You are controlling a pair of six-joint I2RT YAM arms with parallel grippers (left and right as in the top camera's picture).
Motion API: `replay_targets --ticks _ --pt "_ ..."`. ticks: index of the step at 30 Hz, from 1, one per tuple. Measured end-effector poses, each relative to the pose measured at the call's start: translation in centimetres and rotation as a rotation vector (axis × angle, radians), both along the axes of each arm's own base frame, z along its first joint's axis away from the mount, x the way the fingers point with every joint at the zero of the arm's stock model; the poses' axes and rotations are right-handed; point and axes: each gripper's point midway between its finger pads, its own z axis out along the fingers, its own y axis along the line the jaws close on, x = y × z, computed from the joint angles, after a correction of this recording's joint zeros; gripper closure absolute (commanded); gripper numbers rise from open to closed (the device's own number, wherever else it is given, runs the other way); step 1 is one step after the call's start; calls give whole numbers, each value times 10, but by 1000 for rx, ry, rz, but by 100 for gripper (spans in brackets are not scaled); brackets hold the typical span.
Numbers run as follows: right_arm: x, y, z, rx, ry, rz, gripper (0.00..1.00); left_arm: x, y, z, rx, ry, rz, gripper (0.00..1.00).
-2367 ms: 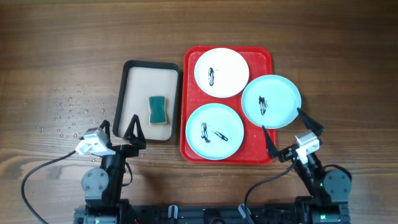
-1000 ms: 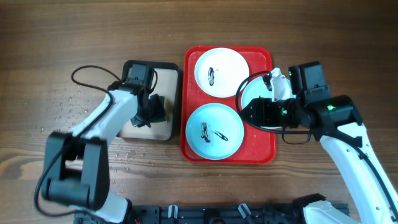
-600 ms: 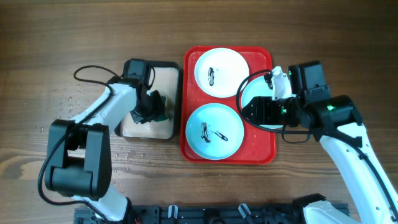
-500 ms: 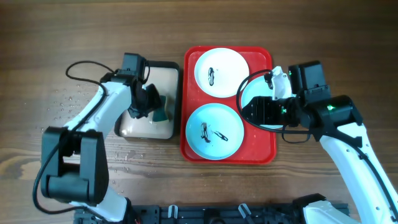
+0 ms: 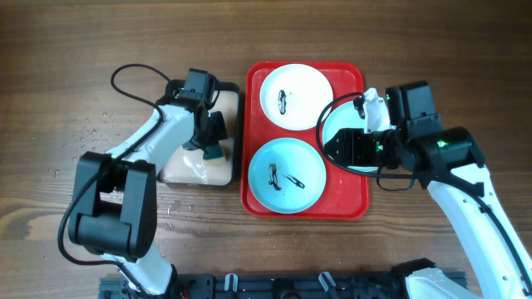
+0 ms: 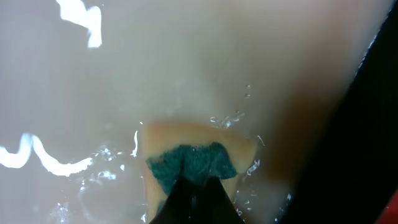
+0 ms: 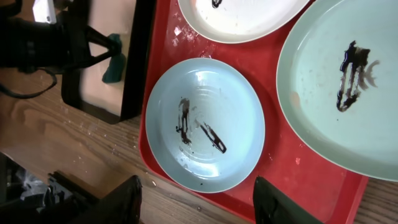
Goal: Clean dirty plates on tray and stack at the side
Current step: 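Grasp the green sponge with the left gripper, pinch plate rim with right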
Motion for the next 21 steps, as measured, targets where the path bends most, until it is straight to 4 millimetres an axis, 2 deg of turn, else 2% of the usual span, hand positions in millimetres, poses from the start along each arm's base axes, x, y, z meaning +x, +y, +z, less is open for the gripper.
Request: replay_targets --ticks 1,2,6,8,11,13,15,17,21 --pt "0 0 0 0 0 0 43 0 0 2 2 6 -3 58" --pt "0 0 0 0 0 0 43 -1 1 8 3 14 -1 52" --pt "0 0 0 0 0 0 41 1 -3 38 -32 -5 -3 50" --pt "0 0 0 0 0 0 41 -7 -5 41 -45 20 -6 51" --pt "-2 0 -1 -2 8 0 41 -20 -5 27 -54 58 5 60" --pt "-4 -1 -2 -5 19 0 51 -27 -4 11 -59 60 15 76" --pt "-9 -2 -4 -12 44 1 60 -37 -2 -10 -62 58 29 96" --pt "-13 -3 -6 -18 59 3 66 -37 -3 -13 -73 42 36 96" --pt "-15 -7 -13 -35 77 -11 69 -44 -3 -8 -69 80 38 96"
